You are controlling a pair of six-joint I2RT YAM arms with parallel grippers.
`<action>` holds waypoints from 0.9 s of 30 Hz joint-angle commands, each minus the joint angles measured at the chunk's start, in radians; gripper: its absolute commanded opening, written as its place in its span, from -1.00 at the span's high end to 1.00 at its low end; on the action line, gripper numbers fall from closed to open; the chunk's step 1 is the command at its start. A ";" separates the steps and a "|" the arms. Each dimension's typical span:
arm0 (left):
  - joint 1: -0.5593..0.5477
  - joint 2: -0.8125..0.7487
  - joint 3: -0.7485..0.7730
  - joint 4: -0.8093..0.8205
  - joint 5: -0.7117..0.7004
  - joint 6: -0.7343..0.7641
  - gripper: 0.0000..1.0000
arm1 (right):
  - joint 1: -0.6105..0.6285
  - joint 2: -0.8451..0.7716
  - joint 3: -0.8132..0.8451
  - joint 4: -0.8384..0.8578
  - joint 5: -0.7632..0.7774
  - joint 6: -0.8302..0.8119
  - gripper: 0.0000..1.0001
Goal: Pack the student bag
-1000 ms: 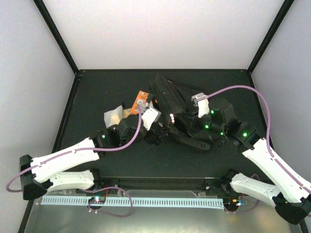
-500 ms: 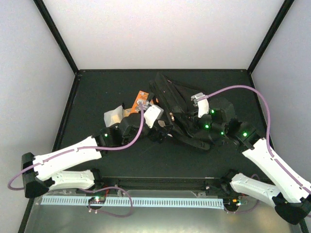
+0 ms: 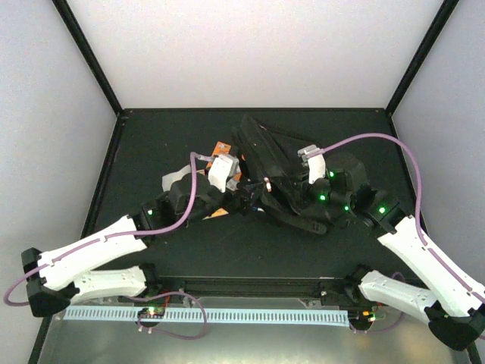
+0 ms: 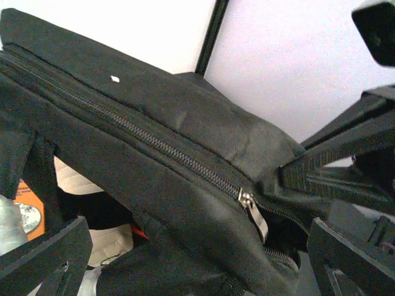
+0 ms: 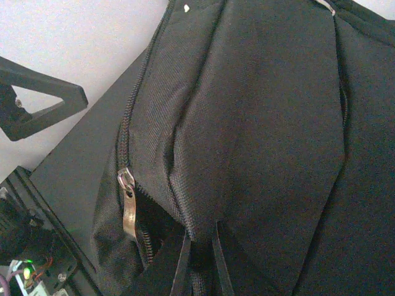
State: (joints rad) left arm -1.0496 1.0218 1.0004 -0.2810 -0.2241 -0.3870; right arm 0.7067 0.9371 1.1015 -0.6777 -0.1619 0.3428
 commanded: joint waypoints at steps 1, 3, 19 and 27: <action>0.010 0.021 0.045 -0.029 -0.002 -0.073 -0.98 | 0.005 -0.020 0.017 0.097 -0.024 -0.005 0.96; 0.010 0.042 0.055 -0.047 0.027 -0.026 -0.98 | 0.005 -0.018 0.018 0.096 -0.023 -0.003 0.96; 0.014 0.242 0.168 -0.441 -0.238 0.044 -0.79 | 0.004 -0.050 0.037 0.081 0.009 -0.011 0.97; 0.037 0.277 0.169 -0.500 -0.309 -0.048 0.05 | 0.004 -0.066 0.045 0.025 0.038 -0.066 0.96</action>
State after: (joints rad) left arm -1.0416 1.3052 1.1881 -0.6243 -0.3981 -0.4011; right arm 0.7086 0.9298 1.1015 -0.7097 -0.1368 0.3206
